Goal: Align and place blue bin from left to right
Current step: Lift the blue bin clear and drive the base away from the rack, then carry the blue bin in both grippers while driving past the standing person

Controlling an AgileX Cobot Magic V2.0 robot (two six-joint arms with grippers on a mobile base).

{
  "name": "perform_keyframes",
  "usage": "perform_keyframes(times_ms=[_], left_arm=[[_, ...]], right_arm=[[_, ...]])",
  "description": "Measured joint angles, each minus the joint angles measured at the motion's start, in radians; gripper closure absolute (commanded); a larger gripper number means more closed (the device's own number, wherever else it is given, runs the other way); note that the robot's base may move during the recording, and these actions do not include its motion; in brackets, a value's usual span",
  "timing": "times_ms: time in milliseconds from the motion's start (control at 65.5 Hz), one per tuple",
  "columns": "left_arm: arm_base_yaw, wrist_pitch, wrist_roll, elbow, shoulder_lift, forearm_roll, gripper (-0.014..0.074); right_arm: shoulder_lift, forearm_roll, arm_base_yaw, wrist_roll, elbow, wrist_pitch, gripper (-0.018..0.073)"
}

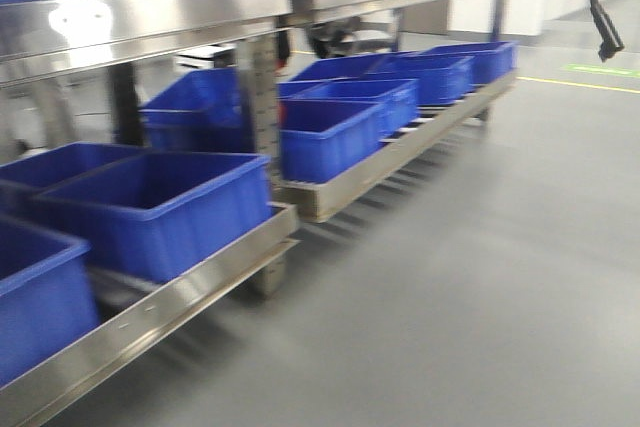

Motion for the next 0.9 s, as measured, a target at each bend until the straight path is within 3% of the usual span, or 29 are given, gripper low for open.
perform_keyframes(times_ms=[901], left_arm=[[0.0, 0.0, 0.0, 0.0, 0.0, 0.0, 0.0708]], right_arm=[[0.0, 0.0, 0.0, 0.0, 0.0, -0.002, 0.0627]])
